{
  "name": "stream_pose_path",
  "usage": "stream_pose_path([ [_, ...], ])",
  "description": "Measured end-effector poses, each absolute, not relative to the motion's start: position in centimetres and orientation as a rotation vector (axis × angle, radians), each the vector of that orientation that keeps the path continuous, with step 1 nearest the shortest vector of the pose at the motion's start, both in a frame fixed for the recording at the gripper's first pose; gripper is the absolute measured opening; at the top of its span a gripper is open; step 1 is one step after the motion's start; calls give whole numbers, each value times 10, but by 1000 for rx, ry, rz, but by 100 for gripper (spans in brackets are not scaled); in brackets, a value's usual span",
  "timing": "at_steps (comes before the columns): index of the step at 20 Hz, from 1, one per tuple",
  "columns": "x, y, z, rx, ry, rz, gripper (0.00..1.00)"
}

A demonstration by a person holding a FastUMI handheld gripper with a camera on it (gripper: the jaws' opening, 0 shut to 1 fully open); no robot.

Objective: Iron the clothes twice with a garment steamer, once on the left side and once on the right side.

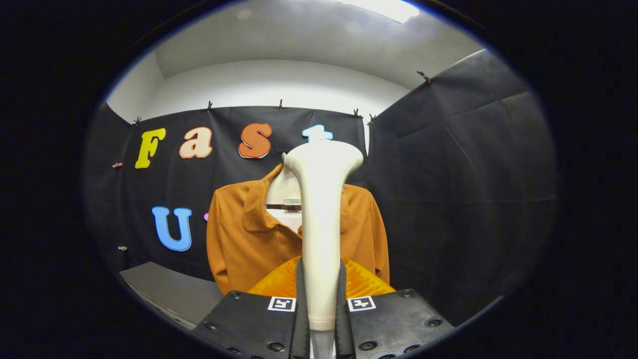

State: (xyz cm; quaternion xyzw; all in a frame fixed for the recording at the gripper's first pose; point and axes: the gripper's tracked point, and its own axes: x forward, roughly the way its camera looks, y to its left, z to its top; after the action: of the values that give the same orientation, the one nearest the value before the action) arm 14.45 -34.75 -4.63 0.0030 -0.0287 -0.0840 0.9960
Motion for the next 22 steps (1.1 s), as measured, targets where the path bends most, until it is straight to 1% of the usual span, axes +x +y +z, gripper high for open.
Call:
stream_pose_path([
  [11,189,-386,-163,54,131,-159,23],
  [16,185,-386,-219,73,223,-143,23],
  [22,167,-383,-269,77,309,-145,23],
])
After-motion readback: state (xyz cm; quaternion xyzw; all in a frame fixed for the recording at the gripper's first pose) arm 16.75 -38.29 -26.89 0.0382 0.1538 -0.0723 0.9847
